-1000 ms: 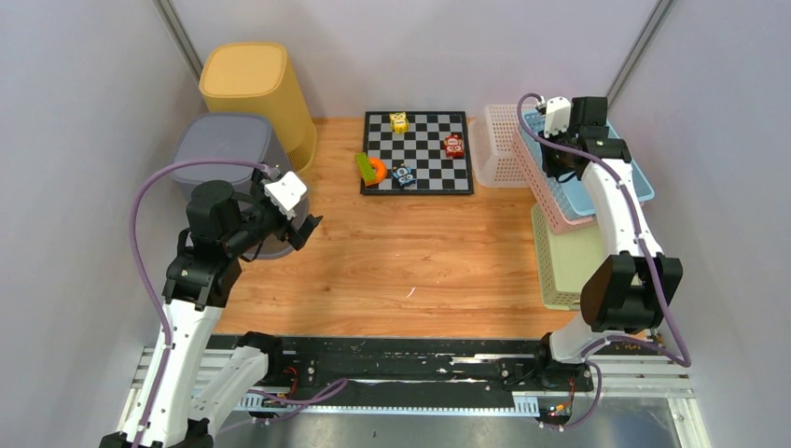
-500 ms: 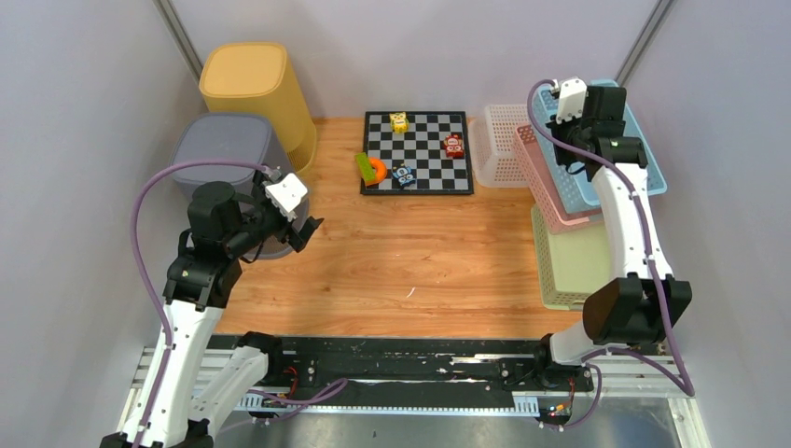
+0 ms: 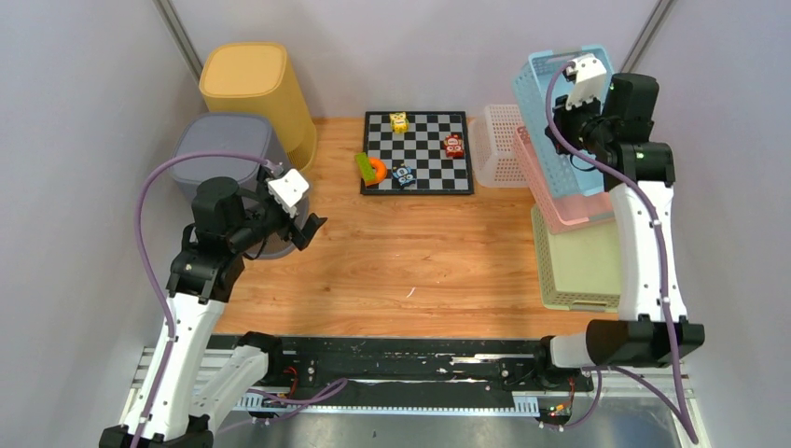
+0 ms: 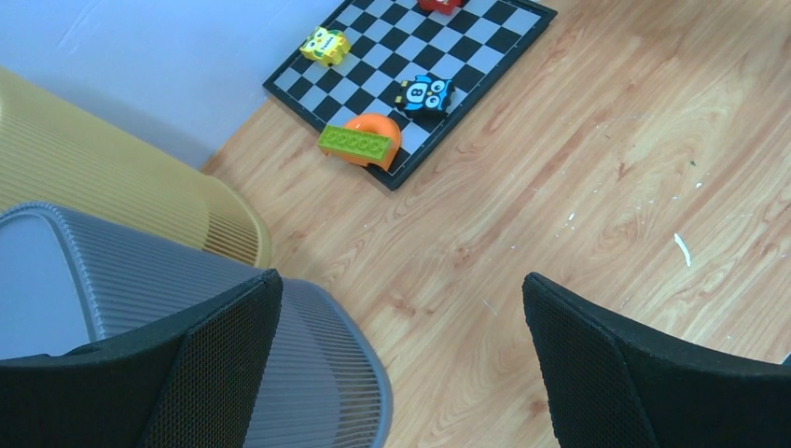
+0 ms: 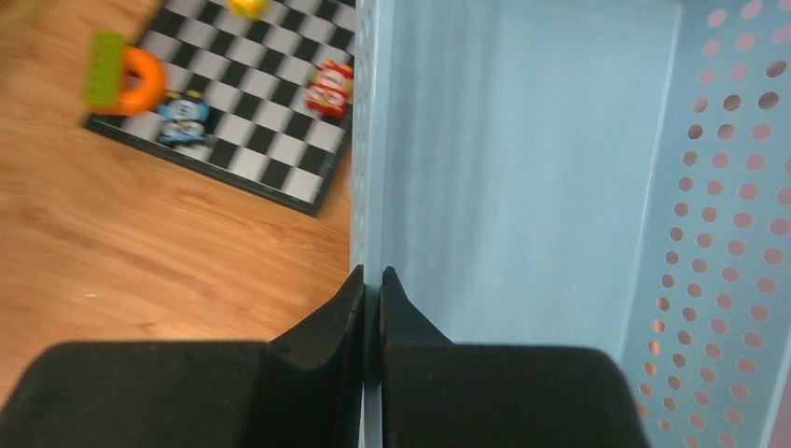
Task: Turn the large container upside down
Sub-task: Pick up the container from the container, then turn the container upside down at the center of the board.
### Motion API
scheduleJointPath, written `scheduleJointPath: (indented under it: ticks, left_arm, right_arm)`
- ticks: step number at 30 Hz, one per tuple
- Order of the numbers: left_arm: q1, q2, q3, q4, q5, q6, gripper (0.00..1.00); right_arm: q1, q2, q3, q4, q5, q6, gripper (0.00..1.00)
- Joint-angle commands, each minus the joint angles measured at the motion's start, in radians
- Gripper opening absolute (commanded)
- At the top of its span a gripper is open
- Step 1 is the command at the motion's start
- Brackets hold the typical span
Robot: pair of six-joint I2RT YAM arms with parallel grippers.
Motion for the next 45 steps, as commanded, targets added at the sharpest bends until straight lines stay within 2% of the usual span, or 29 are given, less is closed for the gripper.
scheduleJointPath:
  ticks: [1, 8, 13, 23, 31, 35, 41, 42, 45]
  left_arm:
    - [0.0, 0.007, 0.036, 0.027, 0.042, -0.038, 1.0]
    - [0.0, 0.017, 0.037, 0.055, 0.087, -0.089, 1.0]
    - [-0.001, 0.026, 0.029, 0.064, 0.119, -0.114, 1.0]
    - [-0.001, 0.038, -0.041, 0.076, 0.275, -0.159, 1.0]
    - [0.0, 0.077, -0.131, 0.161, 0.379, -0.229, 1.0]
    - [0.0, 0.095, -0.167, 0.177, 0.383, -0.208, 1.0]
    - [0.0, 0.094, -0.17, 0.139, 0.396, -0.157, 1.0]
    - [0.0, 0.092, -0.158, 0.108, 0.409, -0.136, 1.0]
    - [0.0, 0.097, -0.159, 0.092, 0.422, -0.123, 1.0]
  right_arm:
    - [0.074, -0.084, 0.052, -0.011, -0.255, 0.123, 0.02]
    - [0.197, -0.112, 0.056, 0.026, -0.527, 0.322, 0.02]
    - [0.283, -0.114, -0.031, 0.116, -0.656, 0.463, 0.02]
    - [0.379, -0.057, -0.329, 0.487, -0.796, 0.751, 0.02]
    - [0.424, -0.004, -0.488, 0.708, -0.824, 0.91, 0.02]
    - [0.435, 0.02, -0.537, 0.811, -0.829, 1.001, 0.02]
    - [0.451, 0.048, -0.661, 1.041, -0.812, 1.23, 0.02]
    - [0.464, 0.066, -0.7, 1.102, -0.794, 1.309, 0.02]
    - [0.469, 0.083, -0.727, 1.172, -0.786, 1.386, 0.02]
